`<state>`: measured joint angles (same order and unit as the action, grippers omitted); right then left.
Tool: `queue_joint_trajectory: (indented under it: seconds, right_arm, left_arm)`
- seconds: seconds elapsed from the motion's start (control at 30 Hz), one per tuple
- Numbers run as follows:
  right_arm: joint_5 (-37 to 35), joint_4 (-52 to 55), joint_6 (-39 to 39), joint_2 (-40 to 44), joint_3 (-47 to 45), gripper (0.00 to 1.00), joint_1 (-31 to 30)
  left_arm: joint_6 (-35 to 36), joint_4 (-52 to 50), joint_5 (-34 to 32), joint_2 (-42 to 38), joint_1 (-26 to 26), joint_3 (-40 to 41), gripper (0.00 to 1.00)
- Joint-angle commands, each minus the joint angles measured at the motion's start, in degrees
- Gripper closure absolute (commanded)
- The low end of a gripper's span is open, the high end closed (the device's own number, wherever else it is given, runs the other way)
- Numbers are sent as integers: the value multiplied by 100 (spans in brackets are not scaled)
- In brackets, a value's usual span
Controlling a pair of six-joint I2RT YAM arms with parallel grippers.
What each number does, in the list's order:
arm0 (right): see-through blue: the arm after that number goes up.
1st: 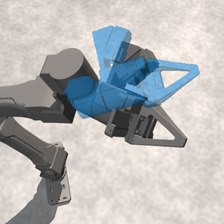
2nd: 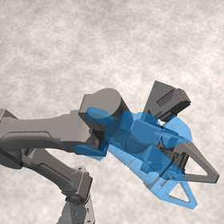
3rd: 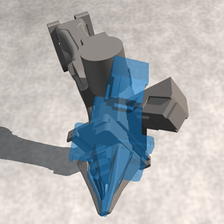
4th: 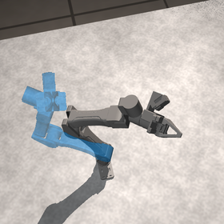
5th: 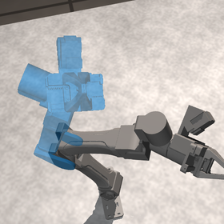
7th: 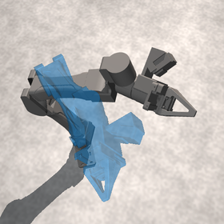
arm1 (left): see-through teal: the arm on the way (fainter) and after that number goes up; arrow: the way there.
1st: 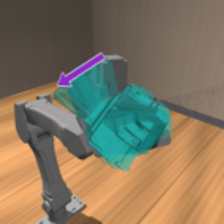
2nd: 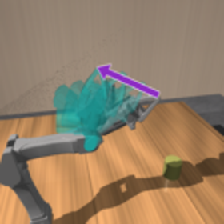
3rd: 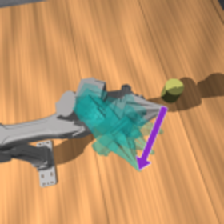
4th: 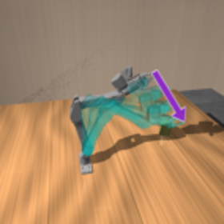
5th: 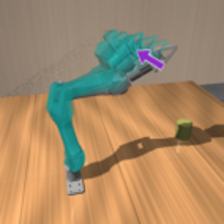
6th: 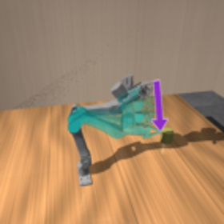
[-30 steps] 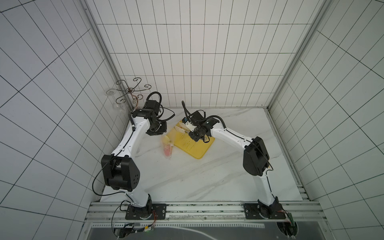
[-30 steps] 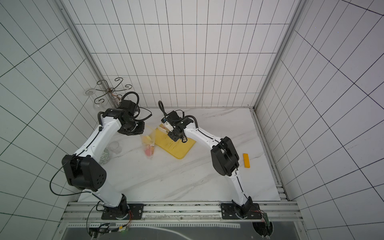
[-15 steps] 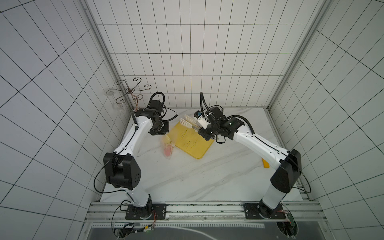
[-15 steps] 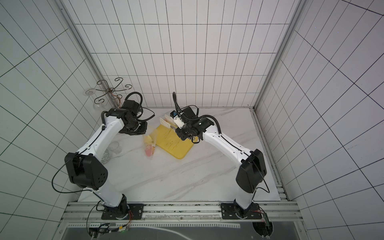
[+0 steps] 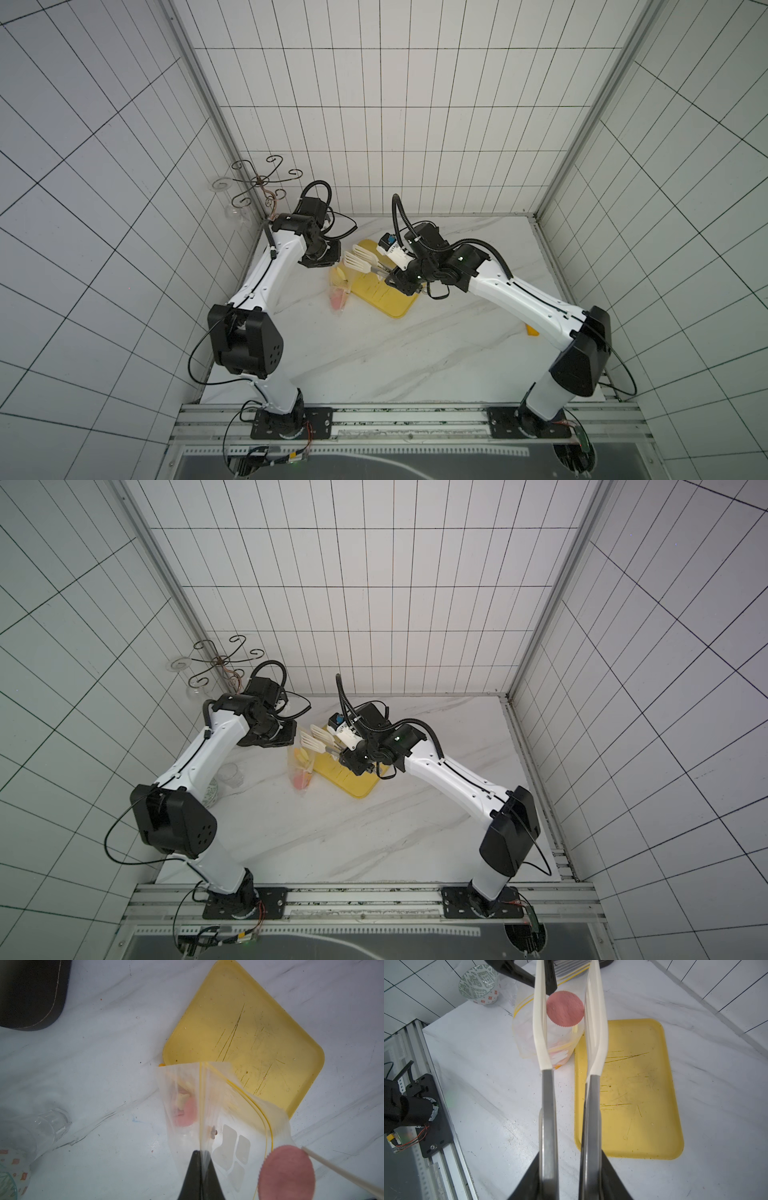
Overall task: Put the cookies into a resealable bag to prevent moisture
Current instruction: Place the cookie in the ziploc bag.
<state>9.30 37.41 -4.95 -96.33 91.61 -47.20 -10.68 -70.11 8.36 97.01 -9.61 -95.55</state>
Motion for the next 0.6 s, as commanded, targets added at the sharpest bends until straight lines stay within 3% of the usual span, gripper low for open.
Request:
queue_joint_trajectory:
  seconds: [0.0, 0.4, 0.57]
  right_arm:
    - [168, -91, -32, -13, -64, 61, -34]
    - [-25, -392, 98, 280, -206, 53, 112]
    - [-633, -742, 146, 667, -996, 55, 547]
  left_arm:
    - [-27, 32, 202, -180, -6, -121, 100]
    - [13, 32, 195, -179, 2, -26, 100]
    - [22, 23, 146, -274, 8, 83, 100]
